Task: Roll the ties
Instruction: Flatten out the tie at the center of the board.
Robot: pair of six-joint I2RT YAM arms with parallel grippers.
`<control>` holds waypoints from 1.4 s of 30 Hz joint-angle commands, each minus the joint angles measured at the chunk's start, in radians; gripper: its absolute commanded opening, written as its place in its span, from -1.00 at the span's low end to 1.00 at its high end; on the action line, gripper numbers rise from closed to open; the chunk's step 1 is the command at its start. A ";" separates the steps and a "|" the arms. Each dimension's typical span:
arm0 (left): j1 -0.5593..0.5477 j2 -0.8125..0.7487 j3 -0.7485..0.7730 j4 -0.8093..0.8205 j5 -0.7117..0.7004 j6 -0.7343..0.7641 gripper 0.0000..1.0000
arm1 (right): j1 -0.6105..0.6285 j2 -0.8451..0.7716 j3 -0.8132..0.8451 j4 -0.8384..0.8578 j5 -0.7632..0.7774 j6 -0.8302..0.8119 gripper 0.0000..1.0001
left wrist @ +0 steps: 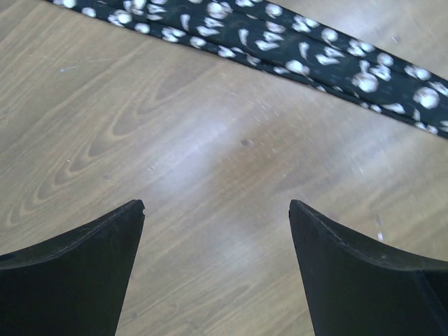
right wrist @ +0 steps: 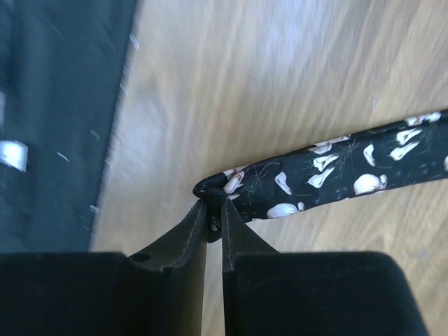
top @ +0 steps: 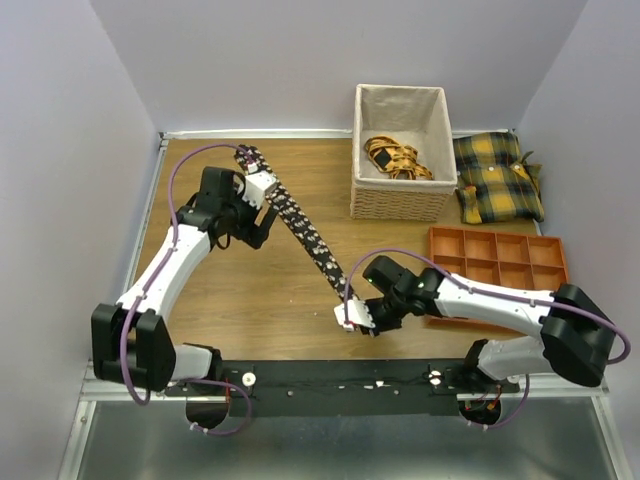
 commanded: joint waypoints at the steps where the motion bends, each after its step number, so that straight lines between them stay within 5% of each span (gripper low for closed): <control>1: 0.011 -0.110 -0.080 -0.095 0.189 0.121 0.88 | 0.008 0.070 0.103 -0.053 -0.253 0.156 -0.60; 15: 0.017 -0.525 -0.436 -0.010 0.453 0.434 0.72 | 0.006 0.471 0.462 -0.176 -0.336 0.347 -0.68; 27: 0.017 -0.596 -0.450 -0.103 0.551 0.692 0.60 | -0.015 0.641 0.624 -0.240 -0.489 0.450 -0.75; 33: 0.016 -0.593 -0.467 -0.144 0.583 0.770 0.62 | -0.024 0.647 0.665 -0.161 -0.442 0.568 -0.78; 36: 0.016 -0.609 -0.490 -0.093 0.553 0.763 0.67 | -0.023 0.545 0.538 -0.031 -0.359 0.603 -0.71; 42: 0.016 -0.567 -0.524 0.062 0.494 0.686 0.72 | -0.020 0.431 0.376 0.068 -0.310 0.611 -0.16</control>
